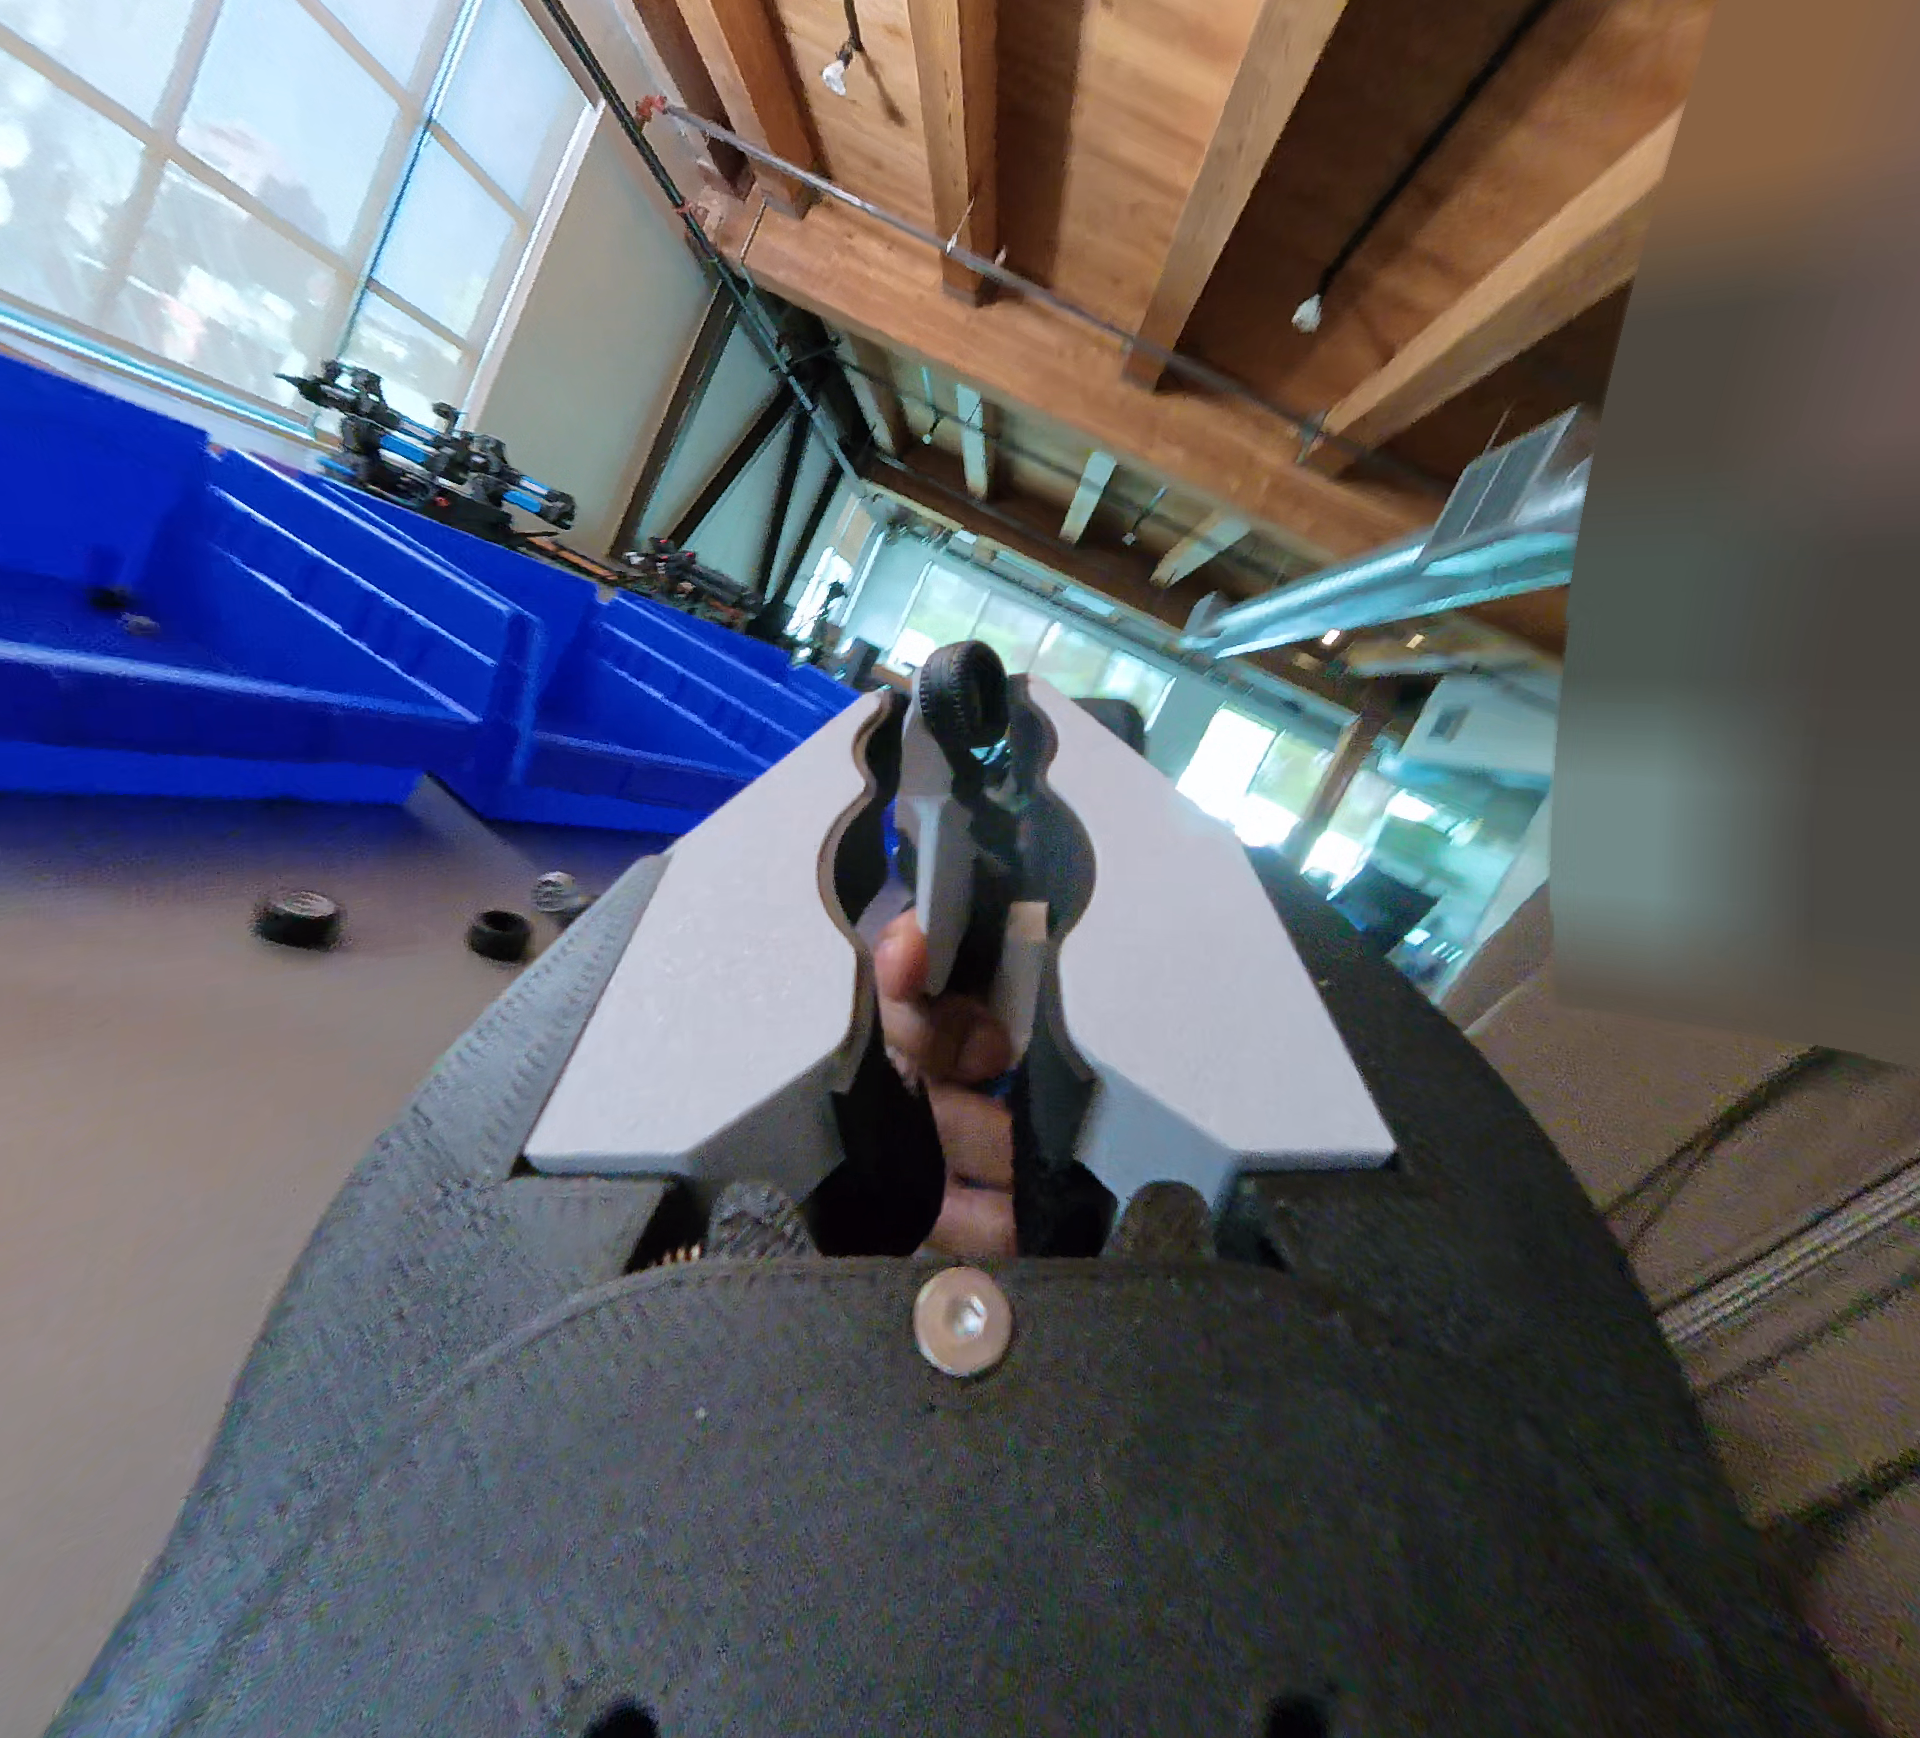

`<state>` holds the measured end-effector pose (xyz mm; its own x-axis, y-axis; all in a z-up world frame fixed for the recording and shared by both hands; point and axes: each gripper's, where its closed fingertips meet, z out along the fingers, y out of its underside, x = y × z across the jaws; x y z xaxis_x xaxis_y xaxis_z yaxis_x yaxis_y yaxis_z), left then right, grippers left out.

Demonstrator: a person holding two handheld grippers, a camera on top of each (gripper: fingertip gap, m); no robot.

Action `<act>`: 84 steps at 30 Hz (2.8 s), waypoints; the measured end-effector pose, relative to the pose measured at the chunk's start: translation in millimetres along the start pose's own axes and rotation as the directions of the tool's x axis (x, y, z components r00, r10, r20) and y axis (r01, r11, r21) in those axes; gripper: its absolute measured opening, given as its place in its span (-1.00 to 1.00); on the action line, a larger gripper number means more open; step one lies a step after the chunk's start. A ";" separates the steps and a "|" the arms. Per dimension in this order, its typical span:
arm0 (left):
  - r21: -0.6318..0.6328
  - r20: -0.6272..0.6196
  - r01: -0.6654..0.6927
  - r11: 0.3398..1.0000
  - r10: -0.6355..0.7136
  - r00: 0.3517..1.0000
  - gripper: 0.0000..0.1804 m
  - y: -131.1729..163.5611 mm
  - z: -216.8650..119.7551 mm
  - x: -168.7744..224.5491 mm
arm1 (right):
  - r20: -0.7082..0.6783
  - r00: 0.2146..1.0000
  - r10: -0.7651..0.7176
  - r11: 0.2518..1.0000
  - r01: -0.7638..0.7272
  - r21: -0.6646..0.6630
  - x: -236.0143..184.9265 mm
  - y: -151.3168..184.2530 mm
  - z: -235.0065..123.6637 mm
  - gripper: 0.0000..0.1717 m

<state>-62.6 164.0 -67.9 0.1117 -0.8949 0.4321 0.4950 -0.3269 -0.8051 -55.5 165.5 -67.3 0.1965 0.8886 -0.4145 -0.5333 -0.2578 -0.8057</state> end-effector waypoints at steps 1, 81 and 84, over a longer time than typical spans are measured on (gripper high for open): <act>-0.028 0.011 -0.055 0.998 0.055 0.998 -0.74 -1.8 -1.7 0.2 | -0.003 1.000 -0.024 1.000 0.024 -0.018 -0.2 -0.4 -0.5 -0.82; -0.081 -0.248 0.223 0.971 -0.237 0.939 -0.84 6.6 -2.2 33.2 | 0.178 0.982 -0.070 0.986 0.096 -0.137 -33.4 4.7 -6.8 -0.84; -0.073 -0.287 0.320 0.945 -0.327 0.900 -0.84 5.5 -1.7 33.9 | 0.180 0.981 -0.069 0.988 0.093 -0.127 -34.1 3.4 -6.5 -0.84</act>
<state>-57.5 131.4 -58.4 -0.3083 -0.7860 0.5360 0.4408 -0.6173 -0.6517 -58.7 131.8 -58.6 0.0819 0.9580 -0.2748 -0.4037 -0.2203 -0.8880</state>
